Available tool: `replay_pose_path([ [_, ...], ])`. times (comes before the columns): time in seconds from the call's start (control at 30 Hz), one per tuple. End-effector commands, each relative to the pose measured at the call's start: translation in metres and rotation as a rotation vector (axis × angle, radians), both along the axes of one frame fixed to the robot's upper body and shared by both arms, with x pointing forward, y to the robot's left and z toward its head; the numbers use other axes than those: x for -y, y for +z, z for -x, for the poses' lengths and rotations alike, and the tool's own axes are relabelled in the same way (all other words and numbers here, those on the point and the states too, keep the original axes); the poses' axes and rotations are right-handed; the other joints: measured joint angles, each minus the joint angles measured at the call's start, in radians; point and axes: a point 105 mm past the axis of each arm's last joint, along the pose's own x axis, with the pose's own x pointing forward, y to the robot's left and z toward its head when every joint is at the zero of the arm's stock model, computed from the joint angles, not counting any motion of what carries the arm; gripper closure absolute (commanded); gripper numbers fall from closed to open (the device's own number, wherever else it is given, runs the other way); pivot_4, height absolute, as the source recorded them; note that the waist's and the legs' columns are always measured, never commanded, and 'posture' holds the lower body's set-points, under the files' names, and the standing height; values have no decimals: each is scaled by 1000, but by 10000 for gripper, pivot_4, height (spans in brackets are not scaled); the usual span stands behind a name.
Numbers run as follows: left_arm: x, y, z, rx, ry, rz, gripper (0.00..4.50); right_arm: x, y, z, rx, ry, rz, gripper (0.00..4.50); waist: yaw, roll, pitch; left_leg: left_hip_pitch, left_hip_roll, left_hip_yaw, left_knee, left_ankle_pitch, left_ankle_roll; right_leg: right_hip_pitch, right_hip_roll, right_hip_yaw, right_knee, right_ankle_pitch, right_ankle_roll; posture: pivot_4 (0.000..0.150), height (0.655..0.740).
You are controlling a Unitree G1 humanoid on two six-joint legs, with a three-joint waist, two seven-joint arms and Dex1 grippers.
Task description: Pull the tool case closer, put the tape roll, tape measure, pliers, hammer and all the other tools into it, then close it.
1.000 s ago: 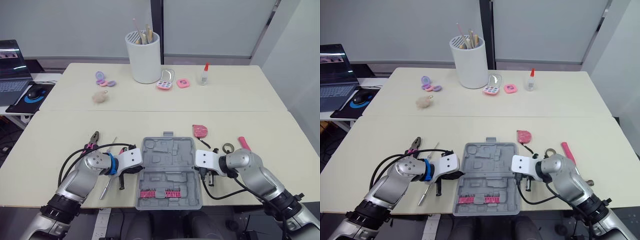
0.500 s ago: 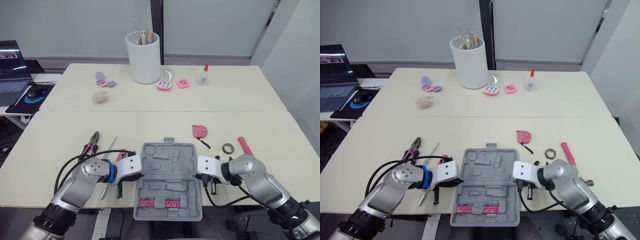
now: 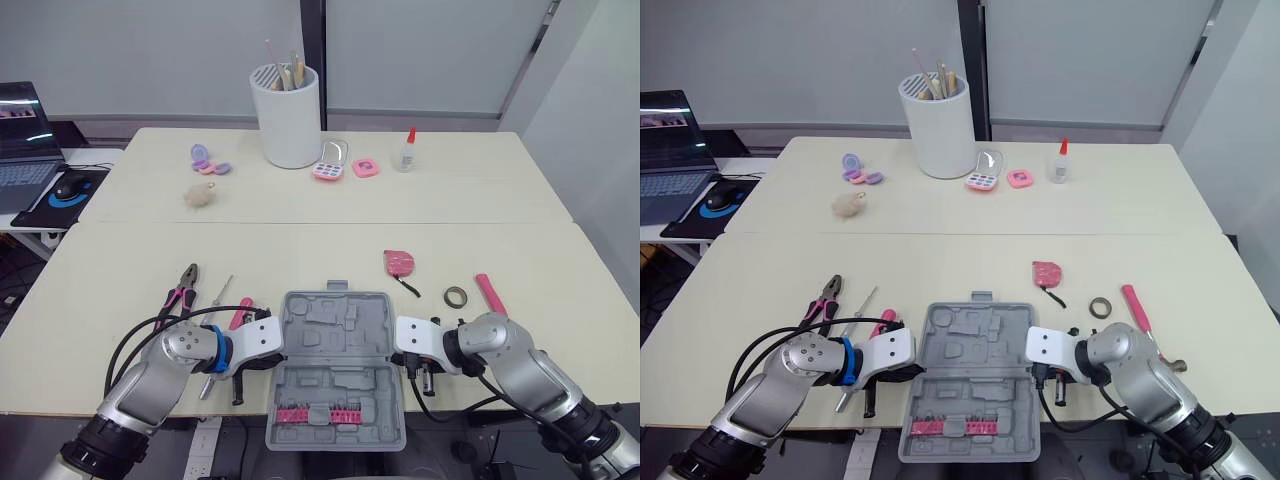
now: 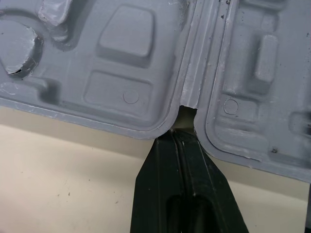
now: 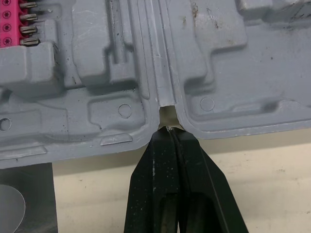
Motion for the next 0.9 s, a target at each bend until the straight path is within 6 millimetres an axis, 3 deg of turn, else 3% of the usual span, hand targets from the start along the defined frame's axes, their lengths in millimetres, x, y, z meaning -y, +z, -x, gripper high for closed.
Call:
replay_pose_path([
  [0.03,11,-10,12,-61,-48,34,45000,-16,0,10,-17,80,-43,44923,0,0,0,0,0,0,0,0,0,0,0,0,0,0,0,1500,7400],
  [0.63,-27,8,-5,9,91,25,45000,41,0,-21,42,-41,39,44923,1,0,0,0,0,0,0,0,0,0,0,0,0,0,0,1500,7400],
  [0.77,-39,22,-11,48,114,37,45000,58,8,-26,66,-63,54,44923,1,-1,1,-1,0,0,0,0,0,-1,0,0,0,0,0,1500,7400],
  [0.9,-51,51,-15,98,161,134,45000,72,33,-32,115,-98,-14,44923,1,-1,2,-1,0,0,0,0,0,-1,-2,0,0,0,0,1500,7400],
])
